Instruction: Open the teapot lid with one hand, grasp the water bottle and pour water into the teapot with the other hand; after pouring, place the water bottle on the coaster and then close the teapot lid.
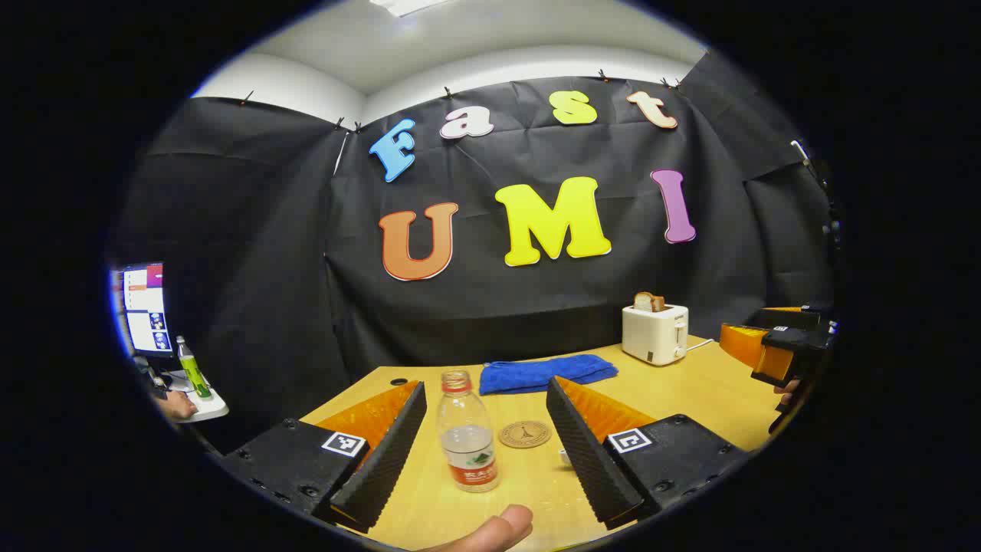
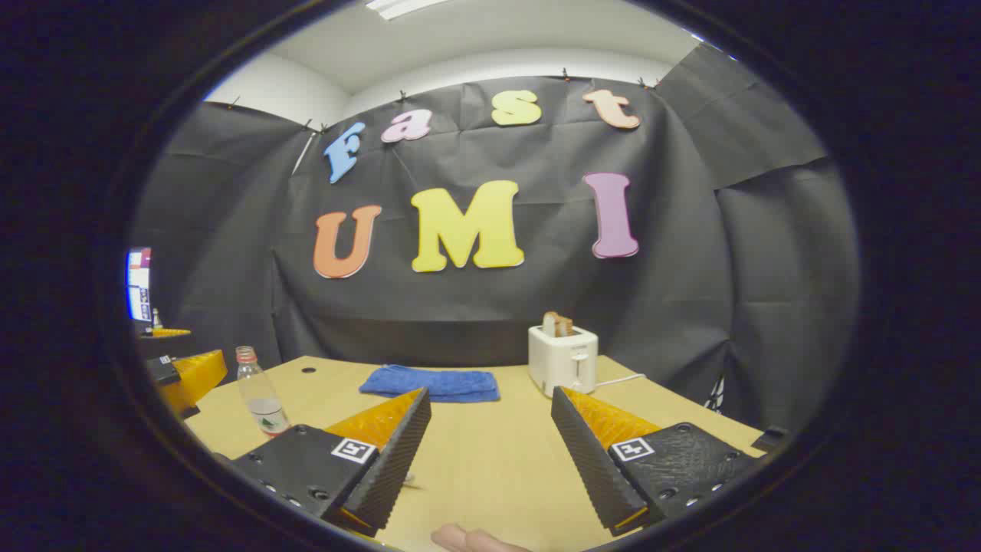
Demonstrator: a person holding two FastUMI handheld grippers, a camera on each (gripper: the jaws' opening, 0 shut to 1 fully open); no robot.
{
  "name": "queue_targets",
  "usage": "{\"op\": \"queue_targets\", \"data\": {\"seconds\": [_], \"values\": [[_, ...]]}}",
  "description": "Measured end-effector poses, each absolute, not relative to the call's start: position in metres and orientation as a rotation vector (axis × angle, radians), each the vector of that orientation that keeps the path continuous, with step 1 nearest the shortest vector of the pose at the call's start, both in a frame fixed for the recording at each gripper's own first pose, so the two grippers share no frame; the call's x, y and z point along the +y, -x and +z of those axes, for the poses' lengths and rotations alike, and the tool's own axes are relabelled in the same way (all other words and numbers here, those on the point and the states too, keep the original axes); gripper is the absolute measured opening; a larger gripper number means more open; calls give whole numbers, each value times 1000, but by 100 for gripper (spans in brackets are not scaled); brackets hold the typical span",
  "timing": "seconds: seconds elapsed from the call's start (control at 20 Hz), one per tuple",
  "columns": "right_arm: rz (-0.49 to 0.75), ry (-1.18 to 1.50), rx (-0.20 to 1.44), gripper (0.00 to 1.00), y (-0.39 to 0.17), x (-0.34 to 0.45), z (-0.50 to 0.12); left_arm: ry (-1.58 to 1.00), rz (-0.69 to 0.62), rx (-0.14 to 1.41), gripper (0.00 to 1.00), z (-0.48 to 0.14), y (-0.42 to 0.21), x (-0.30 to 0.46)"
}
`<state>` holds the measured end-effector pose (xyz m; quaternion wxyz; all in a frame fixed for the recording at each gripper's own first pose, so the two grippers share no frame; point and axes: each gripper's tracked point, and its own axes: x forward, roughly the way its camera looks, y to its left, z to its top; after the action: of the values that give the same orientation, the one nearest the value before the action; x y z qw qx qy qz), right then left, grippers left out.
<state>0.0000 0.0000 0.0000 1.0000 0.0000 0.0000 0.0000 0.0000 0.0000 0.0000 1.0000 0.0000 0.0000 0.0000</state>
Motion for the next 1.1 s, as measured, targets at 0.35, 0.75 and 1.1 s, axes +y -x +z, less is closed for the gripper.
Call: {"op": "queue_targets", "data": {"seconds": [0.35,0.75,1.1], "values": [[-49,62,2,97,-5,-14,-7,6,3,28,99,-19,-13,19],[5,113,23,95,-15,9,-27,9,-20,42,99,-25,-18,15],[118,110,72,92,-40,58,-67,35,-3,53,99,-26,-21,24]]}}
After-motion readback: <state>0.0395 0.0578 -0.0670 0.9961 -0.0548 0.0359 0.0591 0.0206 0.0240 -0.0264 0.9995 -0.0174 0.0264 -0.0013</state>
